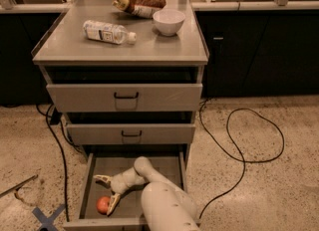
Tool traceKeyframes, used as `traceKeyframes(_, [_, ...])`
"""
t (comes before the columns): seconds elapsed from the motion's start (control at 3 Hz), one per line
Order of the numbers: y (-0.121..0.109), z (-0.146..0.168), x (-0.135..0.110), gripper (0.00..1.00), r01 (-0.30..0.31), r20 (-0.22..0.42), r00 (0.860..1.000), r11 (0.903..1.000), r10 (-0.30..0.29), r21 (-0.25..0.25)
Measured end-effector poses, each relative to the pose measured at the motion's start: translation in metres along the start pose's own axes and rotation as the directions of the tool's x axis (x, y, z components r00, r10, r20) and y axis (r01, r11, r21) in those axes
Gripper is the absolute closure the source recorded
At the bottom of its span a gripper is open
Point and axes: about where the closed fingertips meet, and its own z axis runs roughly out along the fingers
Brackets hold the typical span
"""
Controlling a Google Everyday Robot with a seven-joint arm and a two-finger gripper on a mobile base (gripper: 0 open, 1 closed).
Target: Pick apple from bottom drawer and place on counter
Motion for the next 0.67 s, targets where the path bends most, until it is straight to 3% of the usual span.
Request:
traceKeyframes(0.33, [0.0000,0.0001,0.0000,0.00,0.000,0.000,1.000,1.0000,0.000,0.000])
traceKeyframes(0.67, [0.0000,0.0001,0.0000,0.25,0.000,0.000,1.000,1.0000,0.000,0.000])
